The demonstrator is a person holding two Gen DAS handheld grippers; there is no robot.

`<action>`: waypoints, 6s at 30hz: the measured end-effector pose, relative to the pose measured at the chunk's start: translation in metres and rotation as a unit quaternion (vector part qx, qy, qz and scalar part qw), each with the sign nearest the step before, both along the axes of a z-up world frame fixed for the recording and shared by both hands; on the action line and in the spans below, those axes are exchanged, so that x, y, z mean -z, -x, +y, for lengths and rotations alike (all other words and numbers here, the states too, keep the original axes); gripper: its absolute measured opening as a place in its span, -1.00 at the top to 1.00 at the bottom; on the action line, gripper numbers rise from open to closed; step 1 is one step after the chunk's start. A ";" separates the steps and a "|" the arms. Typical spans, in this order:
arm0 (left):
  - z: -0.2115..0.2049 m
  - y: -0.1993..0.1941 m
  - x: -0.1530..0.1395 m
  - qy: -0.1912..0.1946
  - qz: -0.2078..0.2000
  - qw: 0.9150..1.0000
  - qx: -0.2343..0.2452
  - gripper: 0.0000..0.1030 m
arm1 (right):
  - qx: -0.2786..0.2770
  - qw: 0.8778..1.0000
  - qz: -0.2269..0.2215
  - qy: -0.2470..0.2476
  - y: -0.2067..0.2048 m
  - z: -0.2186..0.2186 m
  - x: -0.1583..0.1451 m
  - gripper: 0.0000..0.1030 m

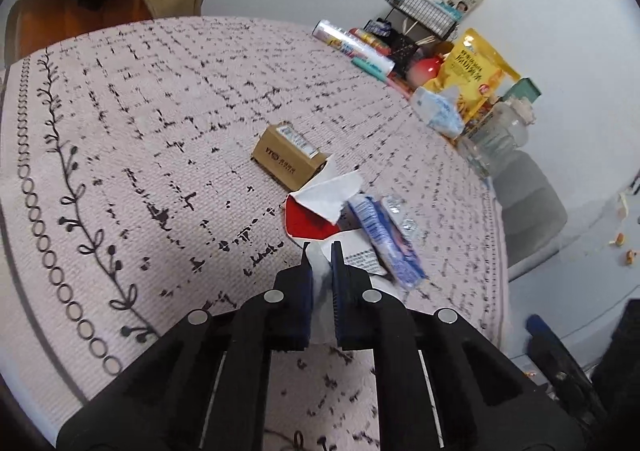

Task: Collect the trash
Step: 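Grasp the white tissue beside the blue wrapper with the left tool, then move the open right tool toward the blue printed wrapper, then grasp the blue printed wrapper with the right tool and lift it, then carry the tissue and wrapper to the white bin and open both tools, then move both open tools back over the table trash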

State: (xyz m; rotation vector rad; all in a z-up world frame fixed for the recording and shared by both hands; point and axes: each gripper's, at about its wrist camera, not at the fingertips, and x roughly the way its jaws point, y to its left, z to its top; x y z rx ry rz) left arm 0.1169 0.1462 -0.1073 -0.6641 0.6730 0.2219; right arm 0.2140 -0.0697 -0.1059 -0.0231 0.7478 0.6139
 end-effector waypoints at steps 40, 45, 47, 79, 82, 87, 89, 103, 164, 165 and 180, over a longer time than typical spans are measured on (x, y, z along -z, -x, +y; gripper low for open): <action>0.022 0.053 -0.025 0.007 -0.045 0.998 -0.033 0.83 | -0.100 0.991 0.085 -0.010 -0.022 0.066 0.020 0.27; 0.007 0.046 -0.030 0.002 -0.048 0.999 -0.016 0.83 | -0.096 0.992 0.082 -0.023 -0.012 0.044 0.010 0.28; 0.003 0.044 -0.029 0.001 -0.048 0.999 -0.011 0.83 | -0.099 0.991 0.092 -0.006 -0.010 0.041 0.016 0.28; -0.008 0.042 -0.024 -0.003 -0.039 0.999 -0.003 0.83 | -0.175 0.976 0.110 0.073 0.028 0.053 0.042 0.38; -0.013 0.038 -0.024 -0.003 -0.039 0.999 0.004 0.83 | -0.164 0.977 0.116 0.074 0.031 0.040 0.041 0.35; -0.027 0.027 -0.024 -0.005 -0.039 0.999 0.025 0.83 | -0.134 0.980 0.121 0.081 0.035 0.008 0.041 0.18; -0.035 0.022 -0.023 -0.004 -0.039 0.999 0.035 0.83 | -0.125 0.982 0.118 0.082 0.036 -0.004 0.040 0.20; -0.102 -0.021 -0.040 -0.023 -0.043 0.993 0.109 0.83 | -0.043 0.994 0.096 0.035 0.017 -0.090 0.022 0.42; -0.386 -0.168 -0.008 -0.085 0.027 0.936 0.340 -0.82 | 0.297 0.945 0.114 -0.074 -0.010 -0.394 0.092 -0.73; -0.381 -0.166 -0.010 -0.085 0.024 0.938 0.334 -0.83 | 0.293 0.947 0.111 -0.072 -0.010 -0.389 0.089 -0.77; -0.288 -0.117 -0.044 -0.069 -0.020 0.961 0.267 -0.84 | 0.221 0.972 0.068 -0.045 -0.010 -0.302 0.036 -0.85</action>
